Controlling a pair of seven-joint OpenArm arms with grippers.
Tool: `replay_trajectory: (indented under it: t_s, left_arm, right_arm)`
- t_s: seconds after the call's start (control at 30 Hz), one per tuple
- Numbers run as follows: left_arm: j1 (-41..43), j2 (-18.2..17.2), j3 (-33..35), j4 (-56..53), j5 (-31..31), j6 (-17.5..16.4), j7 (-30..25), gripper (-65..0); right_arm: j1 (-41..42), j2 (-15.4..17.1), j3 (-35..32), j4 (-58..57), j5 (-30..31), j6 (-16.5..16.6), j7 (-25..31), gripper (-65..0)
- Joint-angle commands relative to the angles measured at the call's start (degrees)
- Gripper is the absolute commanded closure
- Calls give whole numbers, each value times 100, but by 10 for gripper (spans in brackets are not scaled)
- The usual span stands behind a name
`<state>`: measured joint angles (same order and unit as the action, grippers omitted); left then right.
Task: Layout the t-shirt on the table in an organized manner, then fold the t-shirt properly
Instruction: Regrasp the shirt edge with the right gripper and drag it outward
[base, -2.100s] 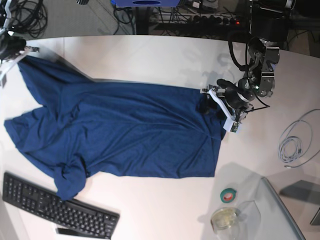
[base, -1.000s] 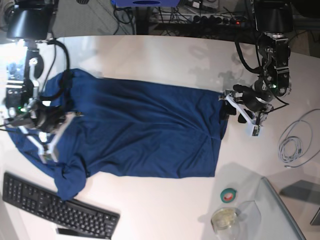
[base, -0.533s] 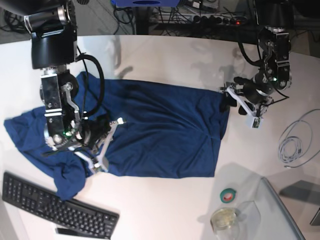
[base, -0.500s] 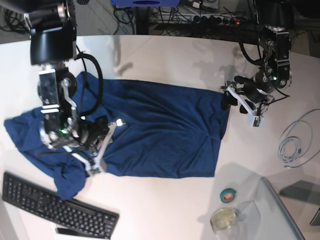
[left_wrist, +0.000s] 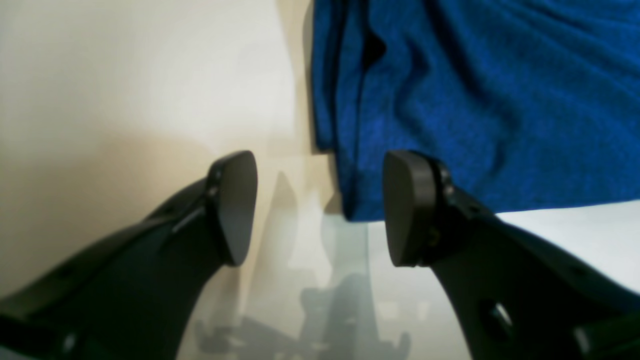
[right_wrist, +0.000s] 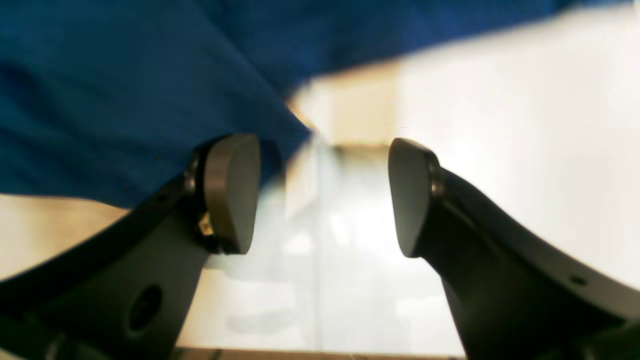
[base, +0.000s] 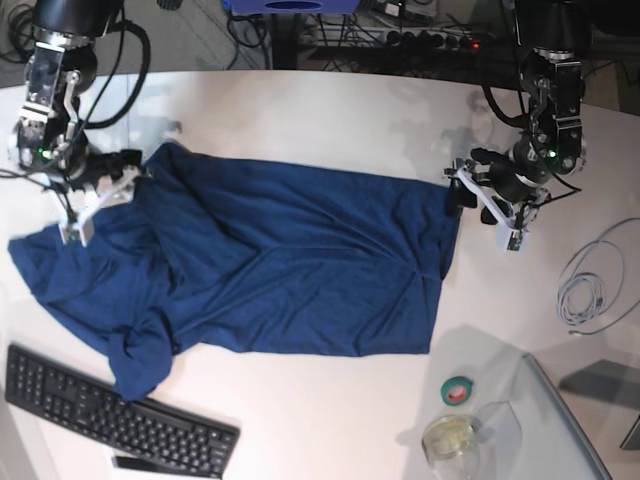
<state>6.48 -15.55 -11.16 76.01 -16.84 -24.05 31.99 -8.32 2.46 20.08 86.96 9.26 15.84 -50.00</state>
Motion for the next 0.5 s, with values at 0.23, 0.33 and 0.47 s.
replay_trajectory:
  t_s: [0.23,0.33,0.47]
  left_arm:
    - [-28,-76,-23,78,-61,-25,-109,-382]
    - [51,-84,-23,96,-61,-25,-109,-382]
    - [68,-84,-23,96,-61,-25,-109,-382]
  right_arm:
    - [133,13,-52,-498,81,12,503,-383]
    - [229,13,-52,-753,81,12,512,-383]
    - [388,22,-52,-1140,81,38,521,-302]
